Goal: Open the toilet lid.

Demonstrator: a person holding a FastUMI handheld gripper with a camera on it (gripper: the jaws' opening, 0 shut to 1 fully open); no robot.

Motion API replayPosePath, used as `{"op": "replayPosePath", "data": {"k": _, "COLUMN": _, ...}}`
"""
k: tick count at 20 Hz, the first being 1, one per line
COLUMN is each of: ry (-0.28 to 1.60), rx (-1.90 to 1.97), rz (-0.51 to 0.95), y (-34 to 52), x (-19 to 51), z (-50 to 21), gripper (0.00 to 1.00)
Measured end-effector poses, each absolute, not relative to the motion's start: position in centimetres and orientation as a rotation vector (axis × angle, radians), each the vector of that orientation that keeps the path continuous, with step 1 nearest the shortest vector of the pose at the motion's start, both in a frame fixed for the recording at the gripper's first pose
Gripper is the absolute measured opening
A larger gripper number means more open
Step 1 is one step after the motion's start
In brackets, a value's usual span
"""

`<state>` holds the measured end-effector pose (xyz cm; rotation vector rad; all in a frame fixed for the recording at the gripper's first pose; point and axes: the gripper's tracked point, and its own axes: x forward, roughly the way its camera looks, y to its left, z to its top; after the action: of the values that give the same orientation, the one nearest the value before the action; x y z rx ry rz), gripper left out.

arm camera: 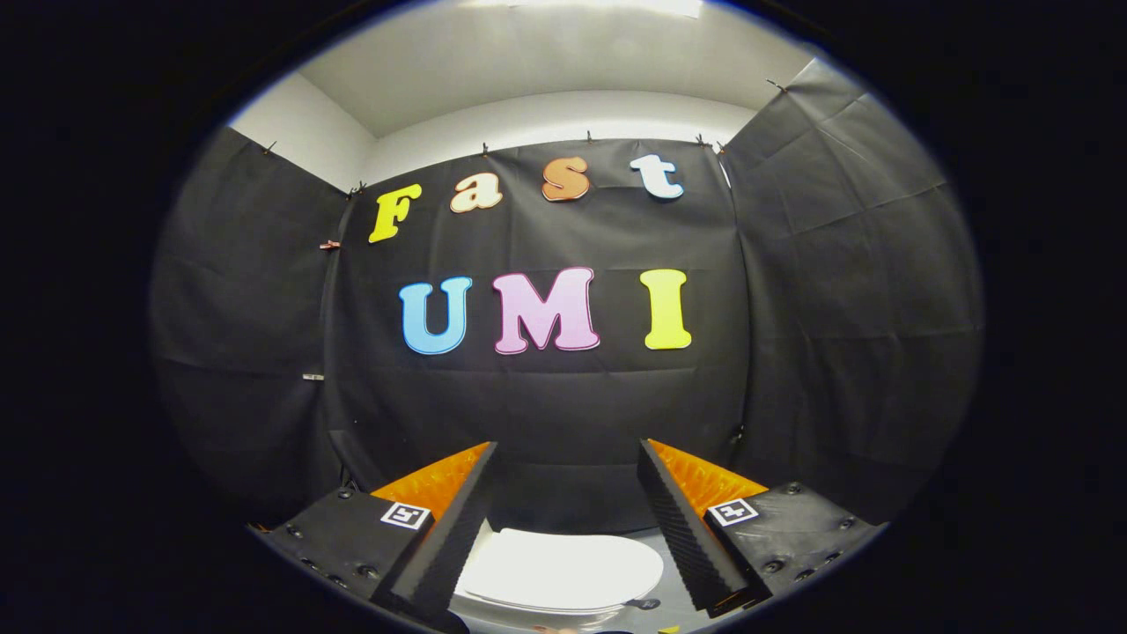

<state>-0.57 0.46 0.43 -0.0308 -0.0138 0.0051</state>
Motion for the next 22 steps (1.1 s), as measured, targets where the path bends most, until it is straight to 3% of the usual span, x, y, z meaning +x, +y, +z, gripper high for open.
{"op": "replayPosePath", "data": {"k": 22, "ry": -0.001, "rx": -0.031, "rz": -0.029, "y": -1.5, "x": 0.2, "z": 0.0, "gripper": 0.99}}
